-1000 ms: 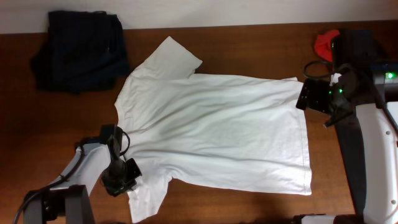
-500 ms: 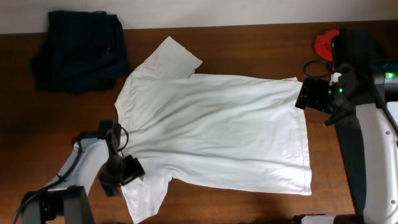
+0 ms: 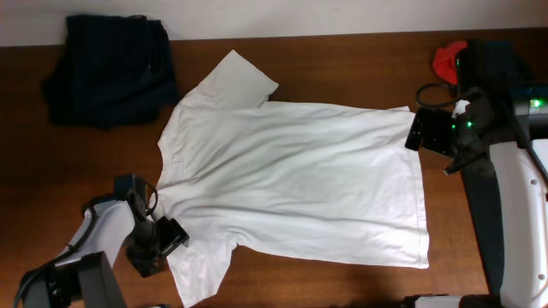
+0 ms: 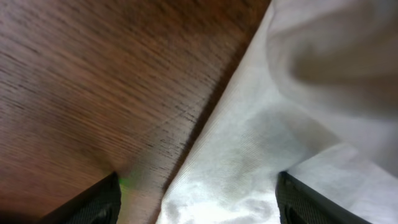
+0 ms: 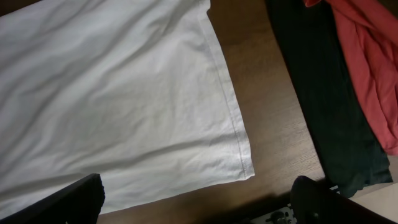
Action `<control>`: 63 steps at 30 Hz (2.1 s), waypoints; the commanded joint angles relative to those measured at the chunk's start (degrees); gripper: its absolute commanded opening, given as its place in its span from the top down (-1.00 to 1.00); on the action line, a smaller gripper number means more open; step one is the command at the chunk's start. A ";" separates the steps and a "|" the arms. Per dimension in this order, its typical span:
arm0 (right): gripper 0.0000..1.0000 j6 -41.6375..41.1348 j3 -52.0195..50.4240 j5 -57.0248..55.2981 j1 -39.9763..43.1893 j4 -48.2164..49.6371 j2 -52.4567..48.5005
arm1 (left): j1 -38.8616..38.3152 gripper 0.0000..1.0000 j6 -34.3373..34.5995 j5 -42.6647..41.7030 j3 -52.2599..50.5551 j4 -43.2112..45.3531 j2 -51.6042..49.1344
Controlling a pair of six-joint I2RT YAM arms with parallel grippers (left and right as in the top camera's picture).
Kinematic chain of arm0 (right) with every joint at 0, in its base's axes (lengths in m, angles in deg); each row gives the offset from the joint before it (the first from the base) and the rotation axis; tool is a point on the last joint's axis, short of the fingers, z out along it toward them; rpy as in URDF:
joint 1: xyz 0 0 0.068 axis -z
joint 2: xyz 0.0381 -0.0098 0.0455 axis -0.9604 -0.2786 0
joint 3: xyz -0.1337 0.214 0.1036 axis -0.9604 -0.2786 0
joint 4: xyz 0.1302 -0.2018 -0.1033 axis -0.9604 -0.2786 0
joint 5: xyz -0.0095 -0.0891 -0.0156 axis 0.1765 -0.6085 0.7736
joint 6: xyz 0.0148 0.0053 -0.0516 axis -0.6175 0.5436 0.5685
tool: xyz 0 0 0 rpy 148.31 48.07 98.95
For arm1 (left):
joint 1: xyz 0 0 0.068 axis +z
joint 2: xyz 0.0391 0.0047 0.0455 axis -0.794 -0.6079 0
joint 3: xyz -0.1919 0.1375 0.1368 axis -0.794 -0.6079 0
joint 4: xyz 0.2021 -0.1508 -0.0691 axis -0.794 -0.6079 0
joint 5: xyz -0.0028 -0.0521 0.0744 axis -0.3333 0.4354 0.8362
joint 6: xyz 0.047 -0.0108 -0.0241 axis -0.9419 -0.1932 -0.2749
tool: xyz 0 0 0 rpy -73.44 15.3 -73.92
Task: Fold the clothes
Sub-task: 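Move both grippers to the shirt's bottom hem corners and grasp them, then lift the bottom hem with both grippers and fold it up toward the collar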
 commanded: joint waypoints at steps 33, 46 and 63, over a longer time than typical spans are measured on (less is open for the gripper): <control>-0.97 -7.15 -57.29 19.34 30.14 19.34 25.51 | 0.35 0.99 5.66 -2.08 -2.80 4.24 0.15; -0.90 -15.74 -78.29 23.32 30.14 37.68 16.90 | 0.35 0.99 5.64 -2.08 -2.80 5.68 0.15; 0.79 -15.19 -75.45 18.91 30.14 44.48 4.37 | 0.35 0.99 2.64 -10.21 4.39 -3.56 0.15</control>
